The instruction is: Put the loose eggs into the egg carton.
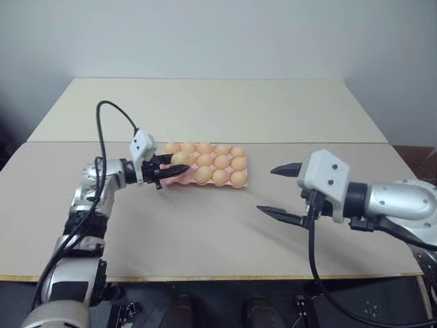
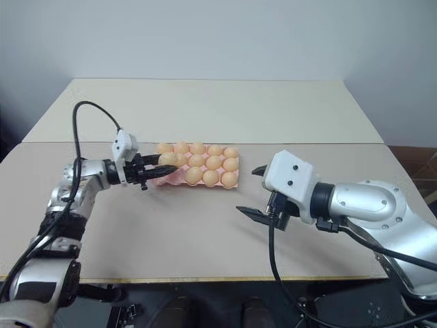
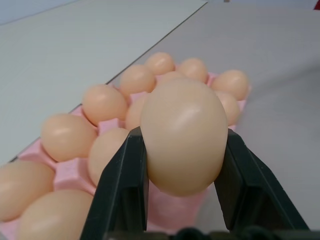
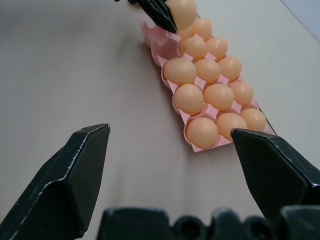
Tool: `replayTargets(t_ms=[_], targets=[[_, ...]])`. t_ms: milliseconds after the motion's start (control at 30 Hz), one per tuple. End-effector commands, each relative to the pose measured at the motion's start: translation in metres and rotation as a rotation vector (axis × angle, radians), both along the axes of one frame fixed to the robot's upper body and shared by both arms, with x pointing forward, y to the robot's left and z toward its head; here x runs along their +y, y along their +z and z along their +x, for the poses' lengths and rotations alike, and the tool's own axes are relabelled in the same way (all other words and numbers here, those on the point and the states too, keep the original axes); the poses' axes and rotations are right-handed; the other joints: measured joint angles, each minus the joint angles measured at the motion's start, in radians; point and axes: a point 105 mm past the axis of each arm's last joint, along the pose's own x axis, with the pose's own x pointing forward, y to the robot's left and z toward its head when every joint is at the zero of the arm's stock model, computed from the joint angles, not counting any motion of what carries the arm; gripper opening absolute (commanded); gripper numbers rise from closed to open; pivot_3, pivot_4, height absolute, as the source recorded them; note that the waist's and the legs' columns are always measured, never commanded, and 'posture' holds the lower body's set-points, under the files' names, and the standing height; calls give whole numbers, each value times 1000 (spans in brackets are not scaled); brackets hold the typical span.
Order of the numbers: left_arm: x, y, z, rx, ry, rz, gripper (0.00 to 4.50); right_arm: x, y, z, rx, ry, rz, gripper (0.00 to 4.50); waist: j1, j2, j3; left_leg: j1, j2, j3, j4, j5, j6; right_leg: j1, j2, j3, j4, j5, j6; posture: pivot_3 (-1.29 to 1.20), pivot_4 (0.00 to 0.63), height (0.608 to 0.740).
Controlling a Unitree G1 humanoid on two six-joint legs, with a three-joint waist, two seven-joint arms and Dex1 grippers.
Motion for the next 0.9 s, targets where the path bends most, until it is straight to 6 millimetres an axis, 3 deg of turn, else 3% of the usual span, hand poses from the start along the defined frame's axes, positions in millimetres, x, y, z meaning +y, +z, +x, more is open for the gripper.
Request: replayTargets(t_ms=[33, 200, 400, 567, 700, 900], targets=[[-1, 9, 3, -40, -32, 22, 1839, -3, 9, -4, -49, -28, 5, 4500, -1, 0, 0, 0, 0, 0, 0, 0, 0, 0, 0, 0, 0, 0, 0, 0, 150, 740], [0, 14, 7, -77, -22, 15, 3383, -7, 8, -2, -51, -53, 5, 4500, 0, 0, 0, 0, 0, 0, 0, 0, 0, 0, 0, 0, 0, 0, 0, 0, 150, 740], [6, 14, 3, -79, -30, 17, 3383, -8, 7, 0, -50, -54, 6, 4500, -1, 0, 0, 0, 0, 0, 0, 0, 0, 0, 0, -1, 0, 0, 0, 0, 150, 740], [26, 23, -12, -112, -19, 47, 3383, -8, 7, 2, -53, -45, -2, 4500, -10, 0, 0, 0, 0, -3, 0, 0, 0, 0, 0, 0, 0, 0, 0, 0, 150, 740], [47, 27, -38, -107, -27, 123, 3383, -6, 7, 3, -49, -19, -7, 4500, -18, 0, 0, 0, 1, -4, 0, 0, 0, 0, 1, 0, 0, 0, 0, 0, 150, 740], [96, 26, -93, -53, 78, 314, 3383, -3, 8, 1, -31, 59, -29, 4500, -16, 0, 0, 2, 2, -4, -1, 0, 0, 0, 0, 0, 0, 0, 0, 0, 150, 740]])
